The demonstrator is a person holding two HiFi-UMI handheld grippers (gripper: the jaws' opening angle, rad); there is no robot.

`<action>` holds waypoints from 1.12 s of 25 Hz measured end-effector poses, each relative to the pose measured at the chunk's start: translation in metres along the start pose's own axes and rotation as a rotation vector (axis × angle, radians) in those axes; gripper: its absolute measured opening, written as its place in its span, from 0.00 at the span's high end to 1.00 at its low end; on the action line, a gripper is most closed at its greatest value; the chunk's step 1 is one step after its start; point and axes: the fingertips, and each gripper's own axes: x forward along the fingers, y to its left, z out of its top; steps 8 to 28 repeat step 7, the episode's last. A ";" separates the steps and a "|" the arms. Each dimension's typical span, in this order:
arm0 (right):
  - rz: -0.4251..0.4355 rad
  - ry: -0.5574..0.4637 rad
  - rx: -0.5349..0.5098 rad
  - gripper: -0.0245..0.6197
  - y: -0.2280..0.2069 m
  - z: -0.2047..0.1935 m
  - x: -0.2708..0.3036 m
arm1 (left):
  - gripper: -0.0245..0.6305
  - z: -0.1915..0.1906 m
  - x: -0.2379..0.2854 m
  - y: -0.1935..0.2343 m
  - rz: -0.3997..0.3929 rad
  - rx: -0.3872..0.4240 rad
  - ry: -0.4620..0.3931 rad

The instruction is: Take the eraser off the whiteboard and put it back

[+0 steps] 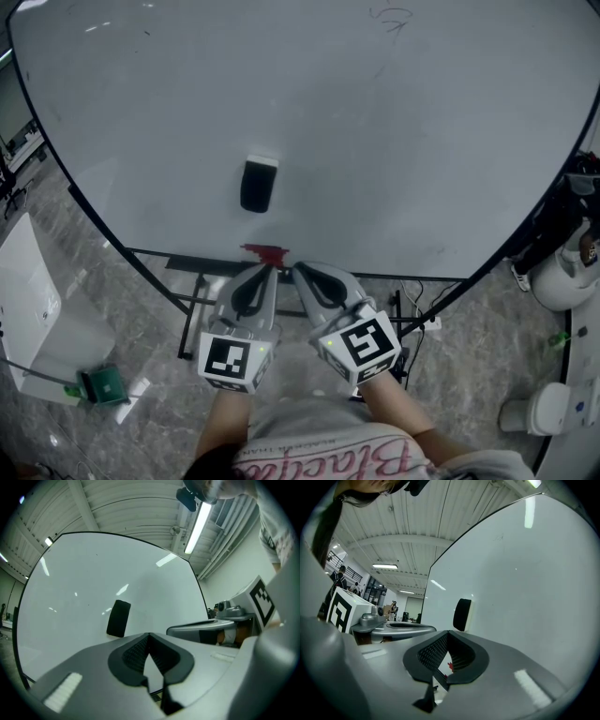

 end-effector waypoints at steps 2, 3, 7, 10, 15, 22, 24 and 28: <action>0.005 -0.004 0.003 0.96 0.000 -0.001 0.000 | 0.96 0.001 0.001 0.000 0.001 0.009 -0.002; 0.004 0.002 0.006 0.96 0.000 -0.002 0.000 | 0.96 0.001 0.001 -0.001 0.000 0.017 0.001; 0.002 0.029 0.007 0.96 0.000 -0.005 0.000 | 0.96 0.000 0.000 0.000 -0.002 0.023 0.003; 0.002 0.029 0.007 0.96 0.000 -0.005 0.000 | 0.96 0.000 0.000 0.000 -0.002 0.023 0.003; 0.002 0.029 0.007 0.96 0.000 -0.005 0.000 | 0.96 0.000 0.000 0.000 -0.002 0.023 0.003; 0.002 0.029 0.007 0.96 0.000 -0.005 0.000 | 0.96 0.000 0.000 0.000 -0.002 0.023 0.003; 0.002 0.029 0.007 0.96 0.000 -0.005 0.000 | 0.96 0.000 0.000 0.000 -0.002 0.023 0.003; 0.002 0.029 0.007 0.96 0.000 -0.005 0.000 | 0.96 0.000 0.000 0.000 -0.002 0.023 0.003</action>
